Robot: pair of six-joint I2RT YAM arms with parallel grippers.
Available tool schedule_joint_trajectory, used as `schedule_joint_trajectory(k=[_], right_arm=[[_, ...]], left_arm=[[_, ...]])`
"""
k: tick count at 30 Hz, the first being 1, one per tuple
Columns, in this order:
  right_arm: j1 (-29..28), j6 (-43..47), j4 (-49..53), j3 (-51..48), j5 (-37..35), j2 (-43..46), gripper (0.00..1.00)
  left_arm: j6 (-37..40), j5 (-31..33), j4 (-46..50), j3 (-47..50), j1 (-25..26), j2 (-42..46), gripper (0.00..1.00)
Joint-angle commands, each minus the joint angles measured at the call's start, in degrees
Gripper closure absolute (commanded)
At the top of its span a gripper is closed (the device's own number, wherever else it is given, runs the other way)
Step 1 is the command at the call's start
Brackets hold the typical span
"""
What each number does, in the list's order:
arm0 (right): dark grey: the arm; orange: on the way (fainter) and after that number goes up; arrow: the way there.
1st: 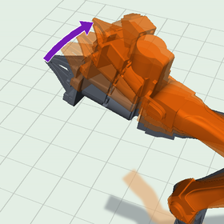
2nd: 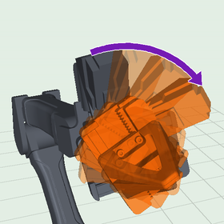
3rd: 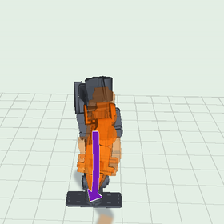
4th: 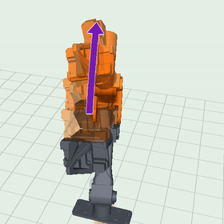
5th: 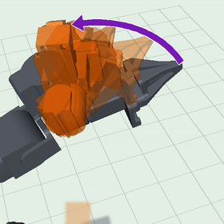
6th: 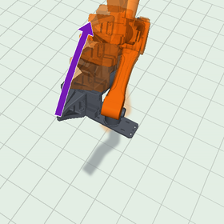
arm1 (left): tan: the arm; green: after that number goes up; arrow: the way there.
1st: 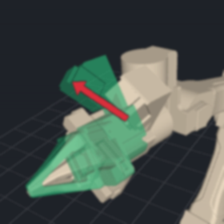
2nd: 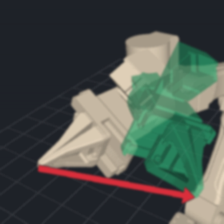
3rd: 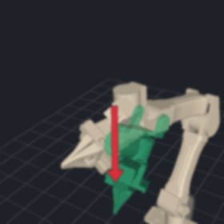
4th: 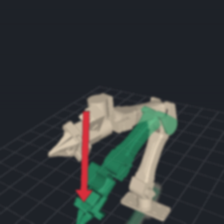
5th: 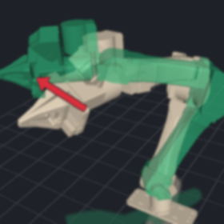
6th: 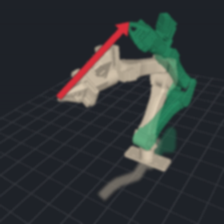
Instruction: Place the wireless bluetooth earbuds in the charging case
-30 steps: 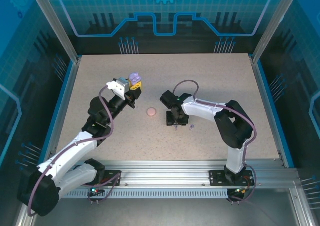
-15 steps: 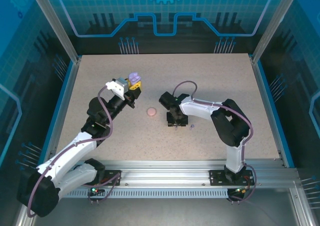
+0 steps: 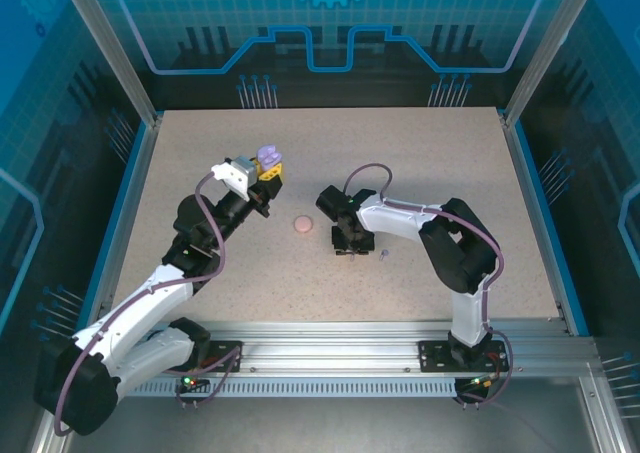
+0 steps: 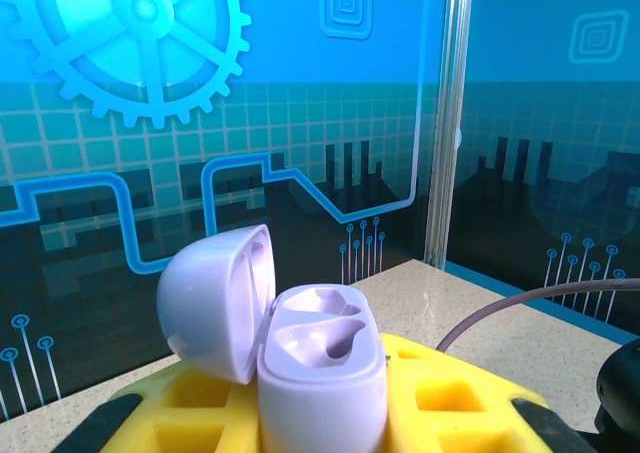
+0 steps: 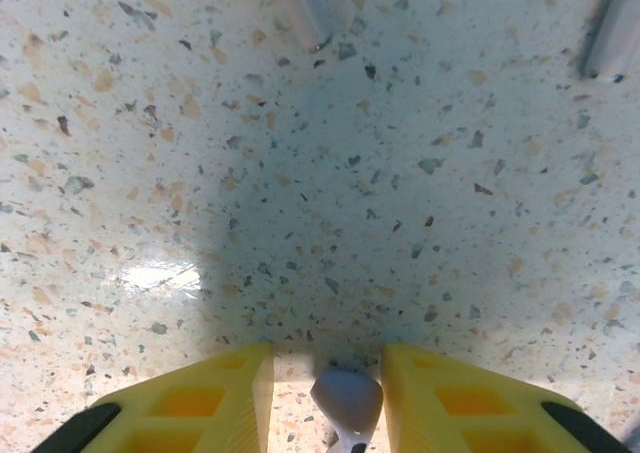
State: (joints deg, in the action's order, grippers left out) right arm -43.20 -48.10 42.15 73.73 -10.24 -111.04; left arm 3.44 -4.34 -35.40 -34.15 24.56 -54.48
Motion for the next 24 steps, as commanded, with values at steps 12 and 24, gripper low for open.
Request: schedule_joint_trajectory(k=[12, 24], right_arm=[[-0.95, -0.88, -0.81, -2.91, 0.0, 2.79, 0.83], [-0.98, -0.4, -2.16, -3.86, -0.13, 5.04, 0.84]], left_arm=[[0.54, -2.23, -0.74, -1.88, 0.39, 1.22, 1.0], [0.34, -3.23, 0.25, -2.5, 0.58, 0.87, 1.0]])
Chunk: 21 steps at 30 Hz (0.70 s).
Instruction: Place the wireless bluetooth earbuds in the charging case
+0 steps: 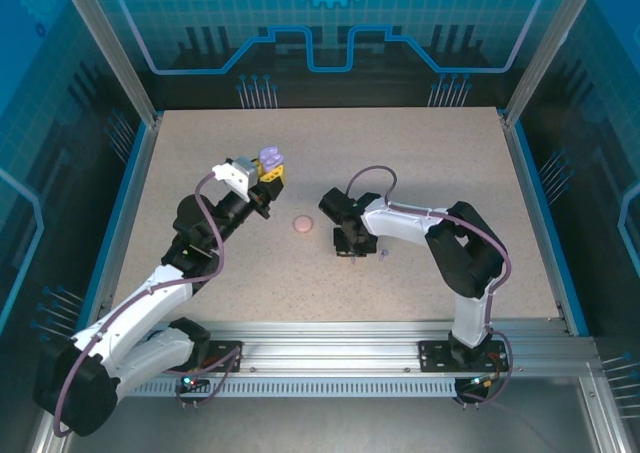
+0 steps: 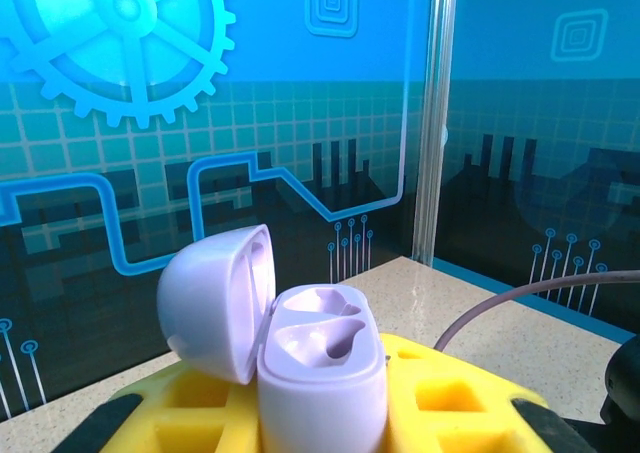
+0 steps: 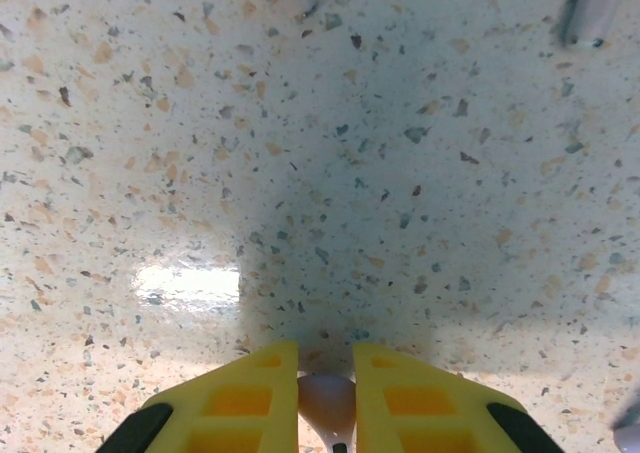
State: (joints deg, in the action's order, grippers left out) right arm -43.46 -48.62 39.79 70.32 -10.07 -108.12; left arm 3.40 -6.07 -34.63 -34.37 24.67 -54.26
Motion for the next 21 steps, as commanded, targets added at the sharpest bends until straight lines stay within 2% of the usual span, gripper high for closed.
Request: schedule_joint_trajectory(k=[1, 10, 21], right_arm=[[-0.74, 0.17, 0.33, -0.37, -0.4, 2.31, 0.84], [-0.52, 2.11, 1.88, 2.26, -1.61, 12.01, 0.84], [3.07, 11.78, 4.8, 16.81, -2.33, 24.71, 0.83]], left_arm=[[0.33, -1.49, -0.53, -2.2, 0.47, 0.65, 1.0], [0.64, -2.53, -1.11, -2.71, 1.34, 0.81, 1.0], [2.37, -2.98, -4.81, -2.55, 5.07, -0.05, 1.0]])
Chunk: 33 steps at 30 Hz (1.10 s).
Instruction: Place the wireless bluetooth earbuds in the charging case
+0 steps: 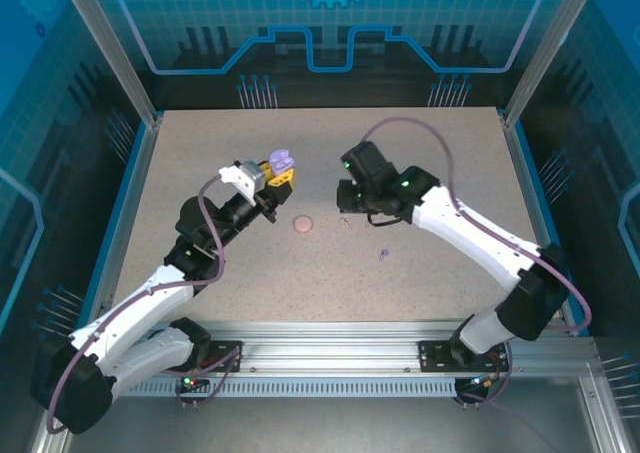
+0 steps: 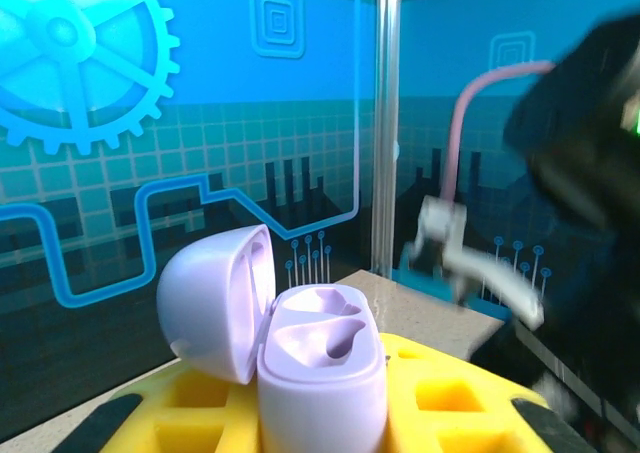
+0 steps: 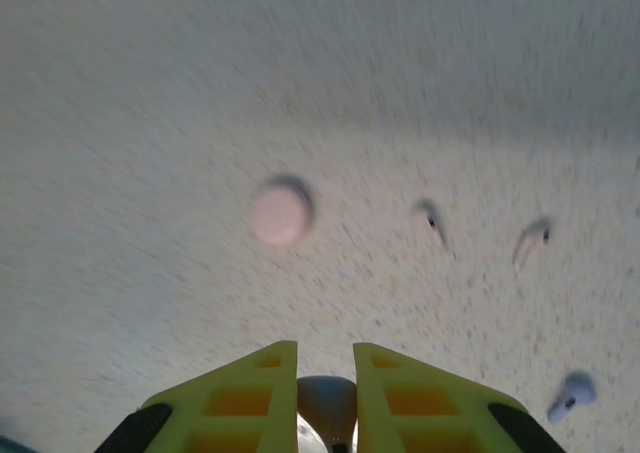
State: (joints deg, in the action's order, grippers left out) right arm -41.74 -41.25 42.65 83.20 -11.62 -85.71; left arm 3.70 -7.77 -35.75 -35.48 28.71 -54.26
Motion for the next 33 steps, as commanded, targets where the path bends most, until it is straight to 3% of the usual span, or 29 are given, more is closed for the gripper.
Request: schedule_joint_trajectory(k=[1, 9, 15, 33], right_arm=[[1.61, 5.31, 1.79, 5.28, -0.8, 2.85, 0.83], [2.54, 11.98, -1.28, 15.28, 1.65, 5.84, 0.83], [0.44, 15.41, -7.58, 15.95, 5.82, 7.56, 0.83], [-10.43, 27.83, -26.7, 2.01, 9.46, 15.48, 0.84]], left_arm=[[2.27, -1.16, -4.01, -1.34, 1.29, -0.3, 1.0], [5.24, -0.76, -4.33, -2.6, 3.05, -2.88, 1.0], [6.12, -0.43, -5.2, -3.09, 4.15, -4.97, 1.0], [11.84, -2.0, -3.12, -4.84, 7.19, -3.48, 1.0]])
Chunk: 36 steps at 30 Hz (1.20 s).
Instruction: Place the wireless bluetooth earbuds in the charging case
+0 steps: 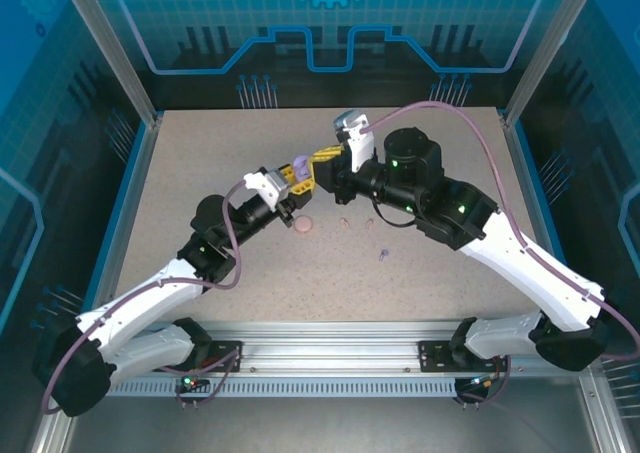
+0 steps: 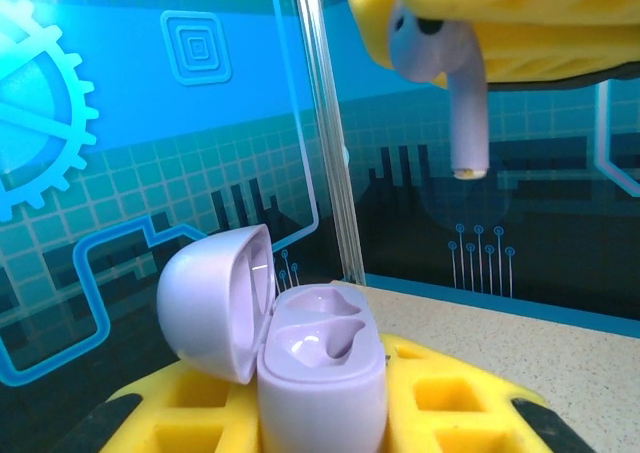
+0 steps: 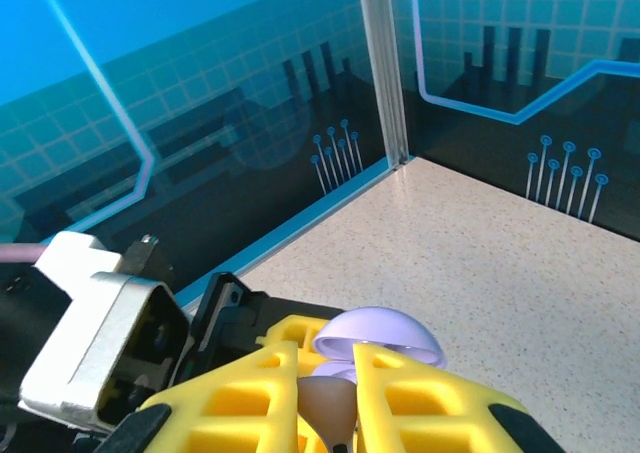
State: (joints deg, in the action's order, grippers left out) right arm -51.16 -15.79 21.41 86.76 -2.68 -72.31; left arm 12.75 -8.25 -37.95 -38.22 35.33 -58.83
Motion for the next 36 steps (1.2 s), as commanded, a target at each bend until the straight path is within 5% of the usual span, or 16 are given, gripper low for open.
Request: schedule_joint_trajectory(k=[1, 36], right_arm=[[-1.11, 2.32, -5.73, -1.81, 0.48, 2.3, 0.84], [-1.76, 1.2, -6.47, -5.72, -2.46, 0.61, 0.86]], left_arm=[[3.04, -1.8, -0.69, -2.28, 0.66, 1.03, 1.0], [4.98, -1.02, 1.69, -4.44, 2.08, 1.26, 1.0]])
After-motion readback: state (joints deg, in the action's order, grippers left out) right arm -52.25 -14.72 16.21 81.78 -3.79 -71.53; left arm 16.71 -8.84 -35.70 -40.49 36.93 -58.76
